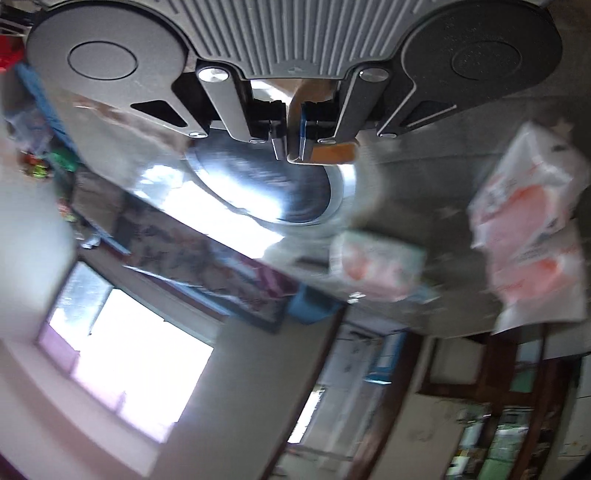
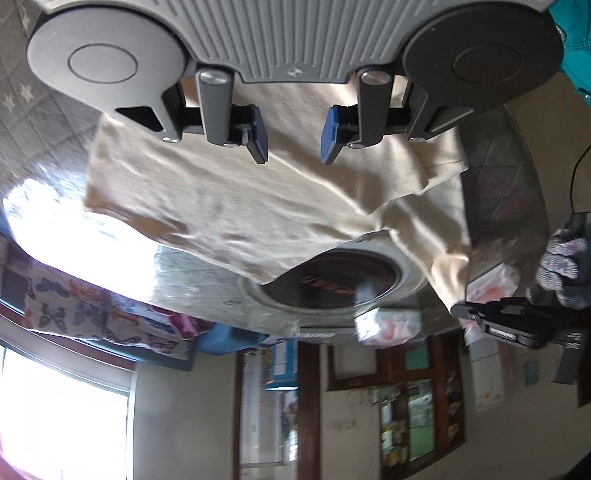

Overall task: Fold clothes
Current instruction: 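Close the left tool on the other sleeve and lift it, then fold the held sleeve across the sweatshirt body with the left tool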

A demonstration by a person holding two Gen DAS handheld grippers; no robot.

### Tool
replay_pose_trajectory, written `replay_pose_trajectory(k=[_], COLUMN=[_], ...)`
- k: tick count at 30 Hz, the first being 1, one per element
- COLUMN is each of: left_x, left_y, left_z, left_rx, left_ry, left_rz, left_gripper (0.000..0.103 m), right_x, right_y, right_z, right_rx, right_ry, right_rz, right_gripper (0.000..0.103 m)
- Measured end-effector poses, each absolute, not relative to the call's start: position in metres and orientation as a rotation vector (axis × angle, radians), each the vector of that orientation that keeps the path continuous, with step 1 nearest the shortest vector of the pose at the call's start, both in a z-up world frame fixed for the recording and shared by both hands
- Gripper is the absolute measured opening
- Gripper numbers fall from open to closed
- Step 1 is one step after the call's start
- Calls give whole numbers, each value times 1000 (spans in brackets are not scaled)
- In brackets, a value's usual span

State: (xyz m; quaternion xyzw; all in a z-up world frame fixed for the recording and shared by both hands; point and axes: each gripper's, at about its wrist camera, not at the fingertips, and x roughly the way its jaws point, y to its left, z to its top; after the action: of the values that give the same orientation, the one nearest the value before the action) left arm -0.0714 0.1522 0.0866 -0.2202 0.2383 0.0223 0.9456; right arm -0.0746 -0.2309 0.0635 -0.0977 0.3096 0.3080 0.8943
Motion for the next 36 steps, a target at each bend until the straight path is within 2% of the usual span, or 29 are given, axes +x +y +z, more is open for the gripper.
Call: replay_pose_trajectory(k=[10, 18, 19, 24, 36], left_x=[-63, -60, -60, -67, -57], left_y=[12, -80, -86, -90, 11], left_z=[128, 93, 86, 66, 43], left_rx=[-400, -270, -260, -177, -135], left_ry=[481, 602, 632, 701, 734], left_rz=[-468, -715, -745, -792, -496], left_gripper=[6, 7, 11, 14, 14], right_x=[-83, -93, -93, -93, -75], right_y=[-297, -343, -346, -347, -297], right_z=[69, 64, 63, 60, 43], right_rx=[-48, 20, 26, 30, -29], right_ry=[605, 602, 606, 618, 683], right_rz=[484, 364, 354, 358, 484], right_gripper=[31, 31, 31, 31, 30])
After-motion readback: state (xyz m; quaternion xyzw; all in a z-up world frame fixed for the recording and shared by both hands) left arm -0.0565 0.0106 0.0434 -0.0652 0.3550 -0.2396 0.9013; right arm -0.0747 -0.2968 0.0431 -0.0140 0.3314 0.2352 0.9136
